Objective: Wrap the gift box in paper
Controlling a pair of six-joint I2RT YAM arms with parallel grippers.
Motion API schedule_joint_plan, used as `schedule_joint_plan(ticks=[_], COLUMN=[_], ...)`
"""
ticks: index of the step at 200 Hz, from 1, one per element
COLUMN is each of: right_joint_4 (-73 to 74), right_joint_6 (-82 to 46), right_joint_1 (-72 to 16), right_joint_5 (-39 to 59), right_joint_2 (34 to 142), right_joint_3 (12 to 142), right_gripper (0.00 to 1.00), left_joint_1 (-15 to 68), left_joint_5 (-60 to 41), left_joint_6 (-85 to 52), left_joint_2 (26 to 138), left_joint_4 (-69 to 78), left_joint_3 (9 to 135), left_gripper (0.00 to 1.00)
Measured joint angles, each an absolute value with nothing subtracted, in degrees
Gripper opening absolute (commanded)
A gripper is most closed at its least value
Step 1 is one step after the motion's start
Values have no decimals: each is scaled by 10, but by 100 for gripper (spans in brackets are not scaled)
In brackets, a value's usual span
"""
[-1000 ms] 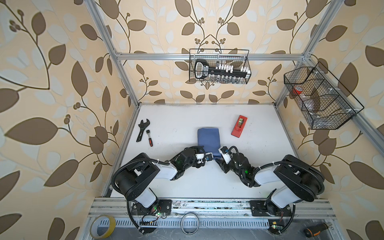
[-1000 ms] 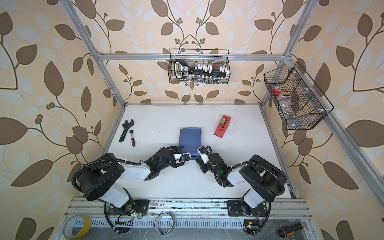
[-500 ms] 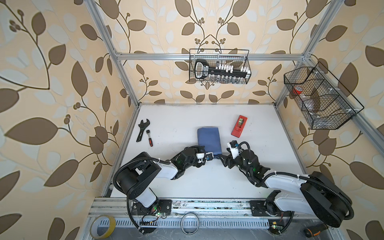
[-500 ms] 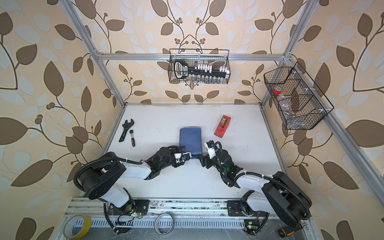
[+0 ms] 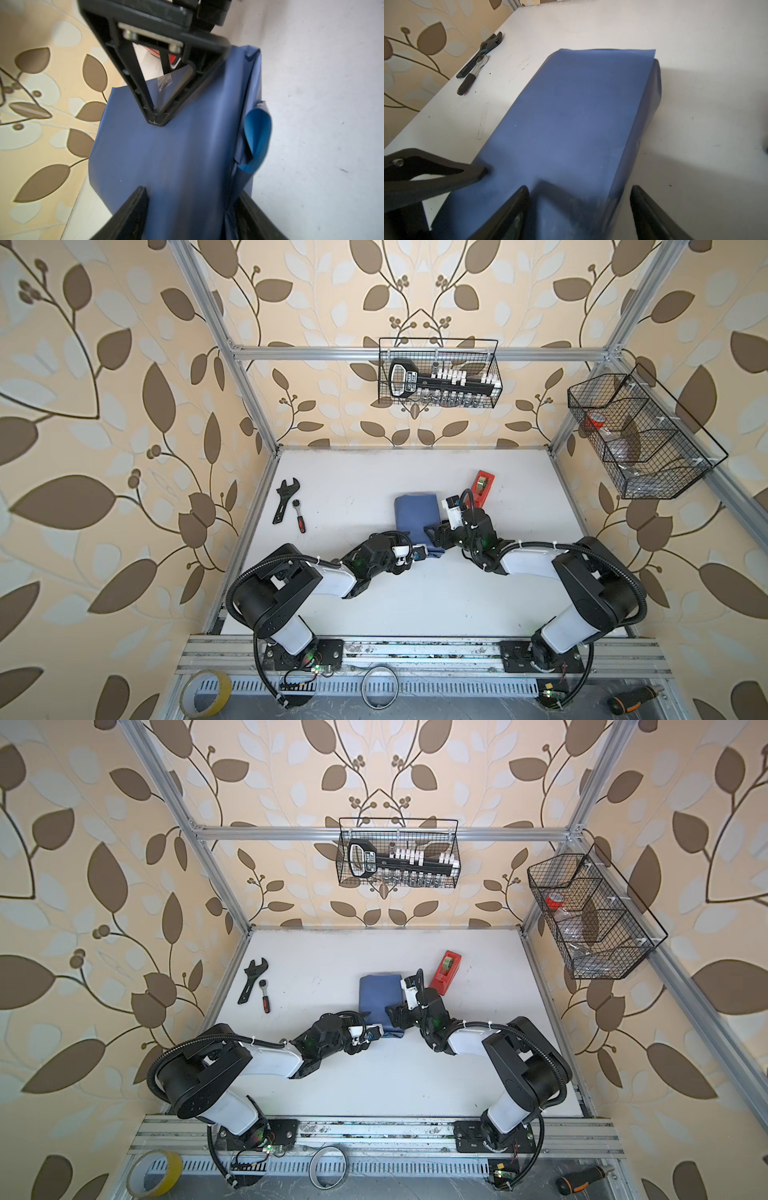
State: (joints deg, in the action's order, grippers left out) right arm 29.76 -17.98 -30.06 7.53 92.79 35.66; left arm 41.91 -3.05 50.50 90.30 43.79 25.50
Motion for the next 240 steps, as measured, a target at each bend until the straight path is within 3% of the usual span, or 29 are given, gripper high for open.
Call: schedule_joint_plan(ticks=[180, 240], right_joint_4=[291, 208], right_joint_6=[-169, -166], right_joint_1=[-284, -266], right_joint_5=[80, 83], right_joint_2=[879, 772], right_joint_3=[313, 313], right_gripper=[76, 79], left_joint_1=[425, 425], left_joint_5=[-39, -39], left_joint_6=[509, 510], left_joint_2=[930, 931], left_joint_4=[458, 461], left_joint_3=[274, 274], left_gripper=[55, 55])
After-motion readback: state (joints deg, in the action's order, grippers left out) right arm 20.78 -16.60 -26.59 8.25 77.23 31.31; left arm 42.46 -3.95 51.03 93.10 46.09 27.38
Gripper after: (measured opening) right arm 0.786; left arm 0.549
